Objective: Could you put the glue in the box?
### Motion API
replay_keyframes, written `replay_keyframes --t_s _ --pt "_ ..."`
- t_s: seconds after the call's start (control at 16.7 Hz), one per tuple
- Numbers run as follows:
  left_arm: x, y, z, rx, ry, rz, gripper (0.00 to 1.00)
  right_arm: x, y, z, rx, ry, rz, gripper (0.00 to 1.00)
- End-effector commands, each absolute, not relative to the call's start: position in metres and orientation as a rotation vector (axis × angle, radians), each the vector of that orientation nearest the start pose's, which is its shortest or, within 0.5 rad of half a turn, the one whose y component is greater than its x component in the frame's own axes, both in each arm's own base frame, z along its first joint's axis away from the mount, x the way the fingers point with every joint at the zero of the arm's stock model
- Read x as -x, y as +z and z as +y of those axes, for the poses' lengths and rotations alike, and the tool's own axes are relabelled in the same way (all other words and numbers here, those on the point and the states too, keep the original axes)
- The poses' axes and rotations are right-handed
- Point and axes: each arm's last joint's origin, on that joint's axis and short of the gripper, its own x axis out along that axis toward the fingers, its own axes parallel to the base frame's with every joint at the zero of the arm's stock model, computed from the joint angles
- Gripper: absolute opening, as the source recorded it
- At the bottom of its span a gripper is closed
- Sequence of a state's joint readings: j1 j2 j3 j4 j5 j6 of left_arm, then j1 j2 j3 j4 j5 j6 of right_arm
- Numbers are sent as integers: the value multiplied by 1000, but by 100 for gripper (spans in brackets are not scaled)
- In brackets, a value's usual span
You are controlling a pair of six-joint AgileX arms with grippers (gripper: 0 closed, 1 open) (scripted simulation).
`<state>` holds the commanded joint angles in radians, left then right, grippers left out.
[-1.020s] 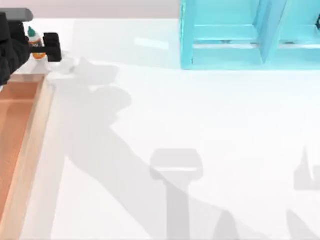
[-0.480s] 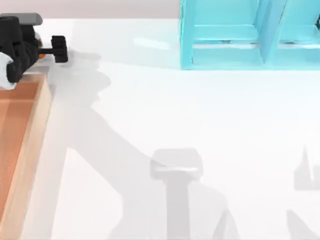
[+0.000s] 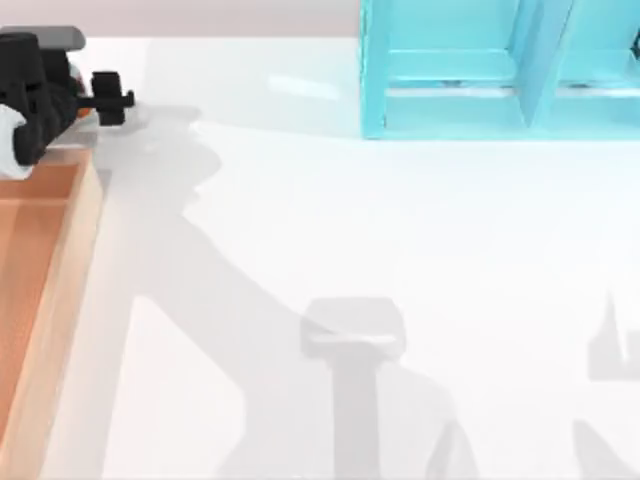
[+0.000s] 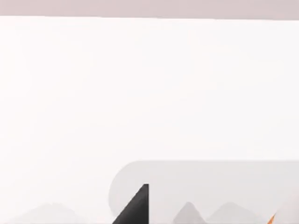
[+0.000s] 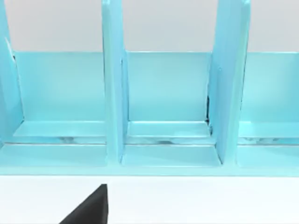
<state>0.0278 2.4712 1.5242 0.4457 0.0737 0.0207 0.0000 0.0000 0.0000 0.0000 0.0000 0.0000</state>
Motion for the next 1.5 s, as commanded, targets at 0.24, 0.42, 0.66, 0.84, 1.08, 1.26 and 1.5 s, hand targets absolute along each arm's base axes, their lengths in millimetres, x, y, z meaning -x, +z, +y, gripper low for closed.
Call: replay_keyframes --t_s 0.24,0.42,0.66,0.84,1.08,1.26,1.5 --pt "-510 52 18 14 -25 500 25 -106 160 -1 0 0 0 100" --pt "-510 52 18 14 -25 500 2 -106 160 -1 0 0 0 100" --pt "-510 52 18 14 -25 500 0 -106 160 -1 0 0 0 100" --pt "-510 52 18 14 -25 500 0 -106 160 -1 0 0 0 100" --pt "-511 60 25 19 -2 480 0 -106 160 -1 0 0 0 100" --pt "-511 77 56 47 81 437 0 -106 160 -1 0 0 0 100" --pt "-506 94 68 64 101 467 0 -106 160 -1 0 0 0 100"
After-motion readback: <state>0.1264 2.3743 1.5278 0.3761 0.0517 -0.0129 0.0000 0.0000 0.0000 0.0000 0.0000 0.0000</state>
